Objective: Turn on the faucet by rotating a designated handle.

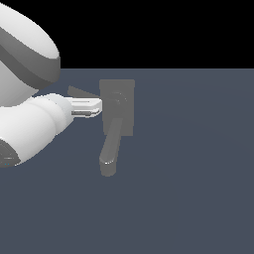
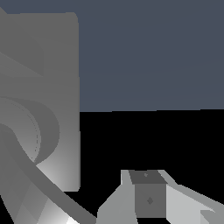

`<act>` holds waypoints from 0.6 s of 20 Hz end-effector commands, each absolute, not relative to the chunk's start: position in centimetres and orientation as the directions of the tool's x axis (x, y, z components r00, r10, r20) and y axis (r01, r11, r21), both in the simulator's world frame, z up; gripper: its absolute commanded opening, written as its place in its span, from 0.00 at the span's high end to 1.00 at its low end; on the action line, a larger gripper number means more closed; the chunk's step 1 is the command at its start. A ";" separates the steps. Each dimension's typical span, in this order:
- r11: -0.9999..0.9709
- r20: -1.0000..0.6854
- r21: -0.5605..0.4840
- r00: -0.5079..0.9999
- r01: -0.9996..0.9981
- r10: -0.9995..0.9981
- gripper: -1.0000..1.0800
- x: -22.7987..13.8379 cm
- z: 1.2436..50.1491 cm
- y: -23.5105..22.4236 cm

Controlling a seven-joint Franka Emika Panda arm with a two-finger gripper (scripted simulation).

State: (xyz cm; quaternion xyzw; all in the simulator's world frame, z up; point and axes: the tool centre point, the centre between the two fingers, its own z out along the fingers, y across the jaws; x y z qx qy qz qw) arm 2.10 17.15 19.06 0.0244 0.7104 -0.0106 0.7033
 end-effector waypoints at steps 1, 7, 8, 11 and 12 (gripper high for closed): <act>0.998 -1.000 0.021 -0.004 0.051 0.022 1.00 2.1 20.2 16.7; 0.998 -1.000 0.022 -0.002 0.050 0.022 1.00 2.1 22.5 16.0; 0.998 -1.000 0.022 -0.002 0.050 0.022 1.00 2.1 22.8 15.9; 0.998 -1.000 0.022 -0.001 0.050 0.022 1.00 2.1 23.9 15.5; 0.999 -1.000 0.023 0.000 0.050 0.023 1.00 2.0 24.3 15.4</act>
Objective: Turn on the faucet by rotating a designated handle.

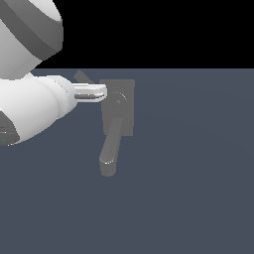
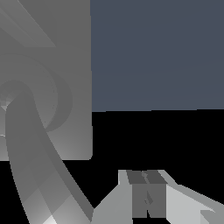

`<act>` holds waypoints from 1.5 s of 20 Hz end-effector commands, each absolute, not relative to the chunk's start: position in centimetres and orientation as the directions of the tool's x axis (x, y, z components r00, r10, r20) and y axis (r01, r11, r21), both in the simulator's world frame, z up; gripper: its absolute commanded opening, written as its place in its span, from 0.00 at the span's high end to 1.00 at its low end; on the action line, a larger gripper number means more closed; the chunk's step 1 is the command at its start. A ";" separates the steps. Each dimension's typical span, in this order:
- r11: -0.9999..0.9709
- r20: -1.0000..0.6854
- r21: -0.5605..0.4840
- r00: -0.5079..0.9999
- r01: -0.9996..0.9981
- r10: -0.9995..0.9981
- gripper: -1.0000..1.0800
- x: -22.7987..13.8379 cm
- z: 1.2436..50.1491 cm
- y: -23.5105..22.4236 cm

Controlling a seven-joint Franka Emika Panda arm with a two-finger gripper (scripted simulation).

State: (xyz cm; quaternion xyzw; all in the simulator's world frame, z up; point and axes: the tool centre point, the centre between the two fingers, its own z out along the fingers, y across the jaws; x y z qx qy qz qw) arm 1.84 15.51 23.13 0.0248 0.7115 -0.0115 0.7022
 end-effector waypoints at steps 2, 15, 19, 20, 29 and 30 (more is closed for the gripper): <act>0.999 -1.000 0.023 0.001 0.050 0.023 1.00 2.0 24.7 15.3; 0.998 -1.000 0.021 -0.006 0.051 0.022 1.00 1.8 26.8 12.2; 0.999 -1.000 0.022 -0.003 0.050 0.022 1.00 1.8 27.9 11.1; 0.999 -1.000 0.022 -0.002 0.050 0.022 1.00 1.8 28.2 10.8; 0.999 -1.000 0.019 -0.021 0.050 0.020 1.00 1.3 28.0 8.9; 0.999 -1.000 0.019 -0.020 0.050 0.020 1.00 1.4 28.2 8.5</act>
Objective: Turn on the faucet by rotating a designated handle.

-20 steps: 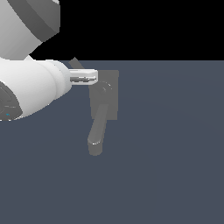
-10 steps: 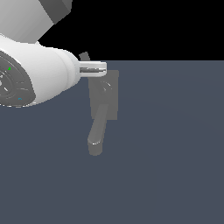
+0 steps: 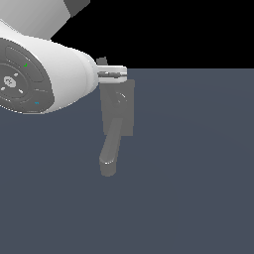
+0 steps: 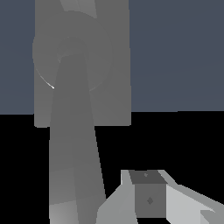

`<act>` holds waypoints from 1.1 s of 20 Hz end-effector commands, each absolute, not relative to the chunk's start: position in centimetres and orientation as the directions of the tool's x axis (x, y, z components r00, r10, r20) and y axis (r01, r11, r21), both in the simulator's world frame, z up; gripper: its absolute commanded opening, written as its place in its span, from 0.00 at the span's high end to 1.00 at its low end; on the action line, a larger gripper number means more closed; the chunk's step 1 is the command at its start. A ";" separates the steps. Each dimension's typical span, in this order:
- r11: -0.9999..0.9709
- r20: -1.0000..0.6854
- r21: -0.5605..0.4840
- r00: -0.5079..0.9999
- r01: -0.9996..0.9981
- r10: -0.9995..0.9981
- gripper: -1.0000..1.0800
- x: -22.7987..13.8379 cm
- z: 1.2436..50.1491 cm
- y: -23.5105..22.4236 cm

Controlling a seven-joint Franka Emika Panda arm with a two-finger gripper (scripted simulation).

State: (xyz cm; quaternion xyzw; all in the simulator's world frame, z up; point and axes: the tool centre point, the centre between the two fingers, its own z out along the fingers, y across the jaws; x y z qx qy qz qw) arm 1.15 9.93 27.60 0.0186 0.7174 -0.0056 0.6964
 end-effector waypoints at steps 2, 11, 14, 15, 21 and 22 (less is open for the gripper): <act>0.999 -1.000 0.020 -0.017 0.050 0.021 1.00 1.4 28.5 7.7; 0.999 -1.000 0.022 -0.003 0.049 0.022 1.00 1.4 30.0 4.2; 0.999 -1.000 0.023 0.000 0.049 0.023 1.00 1.4 30.3 3.4; 0.996 -0.998 0.066 -0.008 0.061 0.067 1.00 0.6 28.3 4.5; 0.997 -0.999 0.054 -0.006 0.058 0.054 1.00 0.8 28.2 2.2; 0.997 -0.999 0.052 -0.005 0.057 0.052 1.00 0.8 28.2 1.8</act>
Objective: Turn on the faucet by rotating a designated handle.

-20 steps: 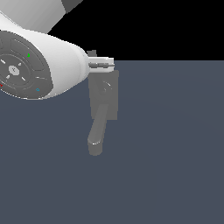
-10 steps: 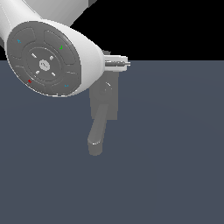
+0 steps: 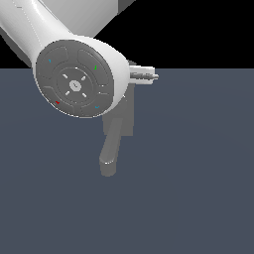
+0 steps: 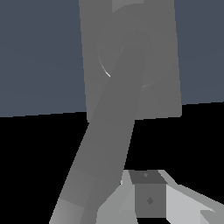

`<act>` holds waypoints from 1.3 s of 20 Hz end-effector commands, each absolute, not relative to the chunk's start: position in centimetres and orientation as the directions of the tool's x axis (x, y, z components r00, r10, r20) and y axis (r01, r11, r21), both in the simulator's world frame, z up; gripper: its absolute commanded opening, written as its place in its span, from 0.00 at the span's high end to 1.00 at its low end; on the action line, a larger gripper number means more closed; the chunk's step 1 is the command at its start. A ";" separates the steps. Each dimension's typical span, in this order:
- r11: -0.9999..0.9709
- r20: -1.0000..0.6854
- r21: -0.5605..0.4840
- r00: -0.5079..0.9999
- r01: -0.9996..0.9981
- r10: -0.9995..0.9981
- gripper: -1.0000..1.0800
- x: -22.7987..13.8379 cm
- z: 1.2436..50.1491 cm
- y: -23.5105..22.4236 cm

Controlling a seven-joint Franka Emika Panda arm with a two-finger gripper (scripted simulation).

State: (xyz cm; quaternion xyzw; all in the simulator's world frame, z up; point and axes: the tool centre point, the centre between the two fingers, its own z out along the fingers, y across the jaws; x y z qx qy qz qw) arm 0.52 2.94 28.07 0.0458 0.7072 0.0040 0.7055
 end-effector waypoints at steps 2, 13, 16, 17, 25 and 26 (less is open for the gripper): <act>0.997 -0.999 0.047 -0.004 0.056 0.048 1.00 0.8 28.2 1.0; 0.998 -1.000 0.024 0.001 0.050 0.024 1.00 1.1 28.2 -3.1; 0.991 -0.994 0.095 0.066 0.093 0.089 1.00 0.5 28.5 -3.3; 0.992 -0.994 0.092 0.063 0.091 0.086 1.00 0.6 28.3 -3.5; 0.995 -0.997 0.065 0.039 0.076 0.063 1.00 0.7 26.3 -5.2; 0.995 -0.998 0.062 0.036 0.074 0.059 1.00 0.7 26.0 -5.4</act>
